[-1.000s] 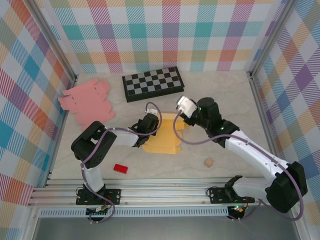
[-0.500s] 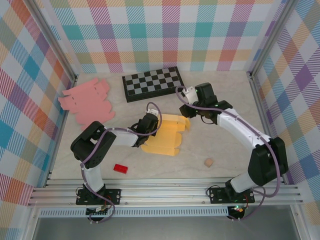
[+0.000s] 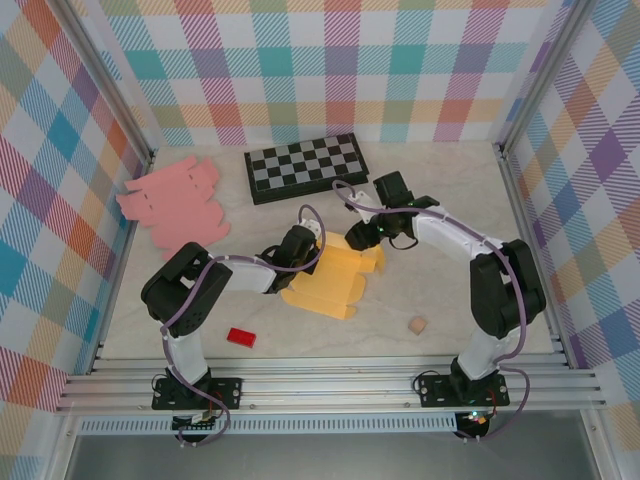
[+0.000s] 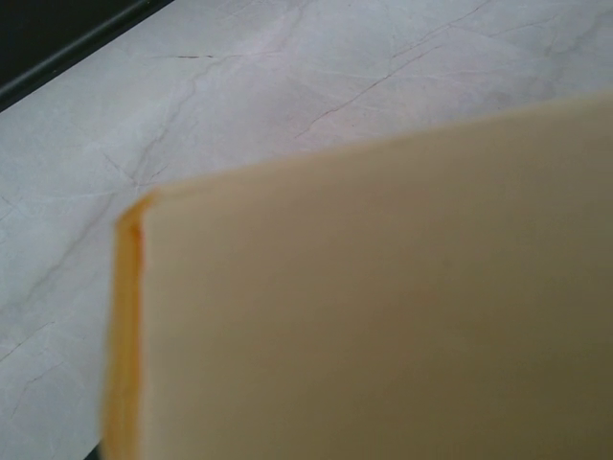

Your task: Fold the paper box

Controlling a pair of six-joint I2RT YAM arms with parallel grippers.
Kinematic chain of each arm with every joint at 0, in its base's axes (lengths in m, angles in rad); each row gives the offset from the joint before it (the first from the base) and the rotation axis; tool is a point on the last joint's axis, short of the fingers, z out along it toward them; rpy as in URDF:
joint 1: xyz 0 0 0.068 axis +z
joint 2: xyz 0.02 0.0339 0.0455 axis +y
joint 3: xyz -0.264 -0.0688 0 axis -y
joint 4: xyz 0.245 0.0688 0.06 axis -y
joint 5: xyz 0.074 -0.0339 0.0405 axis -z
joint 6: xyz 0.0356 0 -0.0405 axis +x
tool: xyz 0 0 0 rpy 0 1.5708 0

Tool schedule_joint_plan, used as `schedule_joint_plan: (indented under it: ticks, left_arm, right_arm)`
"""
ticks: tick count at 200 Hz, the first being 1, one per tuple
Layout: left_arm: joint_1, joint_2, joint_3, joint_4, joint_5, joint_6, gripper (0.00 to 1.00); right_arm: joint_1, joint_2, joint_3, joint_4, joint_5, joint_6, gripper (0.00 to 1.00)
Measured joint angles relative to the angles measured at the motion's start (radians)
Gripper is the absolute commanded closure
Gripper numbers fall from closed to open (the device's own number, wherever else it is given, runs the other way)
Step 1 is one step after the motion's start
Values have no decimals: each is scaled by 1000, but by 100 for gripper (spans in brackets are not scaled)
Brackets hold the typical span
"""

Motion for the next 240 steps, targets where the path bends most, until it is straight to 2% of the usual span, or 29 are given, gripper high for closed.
schedule_joint_plan:
  ticks: [19, 85, 125, 155, 184, 205, 240]
  left_arm:
    - [2, 0, 4, -4, 10, 5, 83]
    - [3, -5, 2, -57, 56, 27, 69]
    - [15, -104, -79, -56, 85, 26, 63]
    - [63, -227, -180, -24, 155, 18, 56]
    - [146, -309, -270, 27, 226, -21, 55]
    - [185, -316, -289, 56, 278, -55, 55]
    - [195, -277, -275, 139, 385, -114, 55]
  right_arm:
    - [5, 1, 1, -5, -8, -11, 55]
    - [8, 2, 1, -16, -6, -18, 55]
    - [10, 2, 1, -16, -3, -18, 55]
    - [10, 2, 1, -17, -3, -18, 56]
    - [10, 2, 2, -20, -3, -18, 55]
    - [10, 2, 3, -20, -3, -18, 55]
    - [10, 2, 3, -21, -3, -18, 56]
